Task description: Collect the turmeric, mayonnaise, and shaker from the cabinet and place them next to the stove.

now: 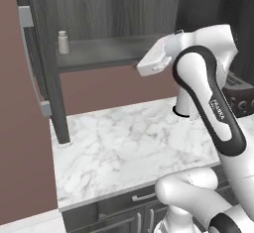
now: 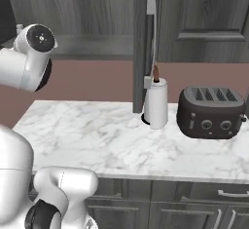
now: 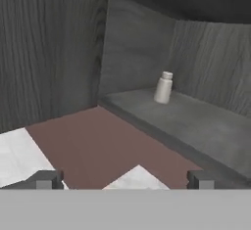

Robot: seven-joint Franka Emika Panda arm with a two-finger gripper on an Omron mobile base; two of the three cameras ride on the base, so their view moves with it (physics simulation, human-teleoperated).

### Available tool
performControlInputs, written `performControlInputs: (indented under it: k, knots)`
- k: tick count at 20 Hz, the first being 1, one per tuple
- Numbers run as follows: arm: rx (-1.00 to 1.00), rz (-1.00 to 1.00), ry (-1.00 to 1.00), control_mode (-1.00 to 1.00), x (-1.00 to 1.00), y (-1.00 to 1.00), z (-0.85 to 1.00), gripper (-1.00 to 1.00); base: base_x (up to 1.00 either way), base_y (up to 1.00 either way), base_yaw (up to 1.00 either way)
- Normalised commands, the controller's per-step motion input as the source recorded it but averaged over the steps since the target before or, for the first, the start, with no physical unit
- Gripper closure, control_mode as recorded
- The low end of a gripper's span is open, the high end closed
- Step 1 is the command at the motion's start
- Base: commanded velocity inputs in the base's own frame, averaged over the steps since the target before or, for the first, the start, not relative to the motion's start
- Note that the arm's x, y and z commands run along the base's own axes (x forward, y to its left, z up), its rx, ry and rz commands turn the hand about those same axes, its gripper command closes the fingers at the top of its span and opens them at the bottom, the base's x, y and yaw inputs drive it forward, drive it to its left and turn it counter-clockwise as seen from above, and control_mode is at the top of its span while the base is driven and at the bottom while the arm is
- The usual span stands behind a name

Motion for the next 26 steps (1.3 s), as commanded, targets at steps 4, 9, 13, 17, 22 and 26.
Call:
performControlInputs:
  k: [4, 9, 13, 17, 22, 26]
  knots:
    - [0.43, 0.00, 0.12, -1.00, 0.18, -0.55, 0.07, -1.00, 0.00, 0.00, 0.00]
    - [0.30, 0.00, 0.09, -1.00, 0.18, -0.34, 0.11, -1.00, 0.00, 0.00, 0.00]
    - [0.02, 0.00, 0.05, -1.00, 0.11, -0.04, 0.01, -1.00, 0.00, 0.00, 0.00]
    - [-0.02, 0.00, 0.03, -1.00, 0.07, 0.00, 0.12, -1.00, 0.00, 0.00, 0.00]
    - [-0.09, 0.00, 0.02, -1.00, 0.16, 0.00, 0.16, -1.00, 0.00, 0.00, 0.00]
    - [-0.15, 0.00, 0.02, -1.00, 0.15, 0.00, 0.24, -1.00, 0.00, 0.00, 0.00]
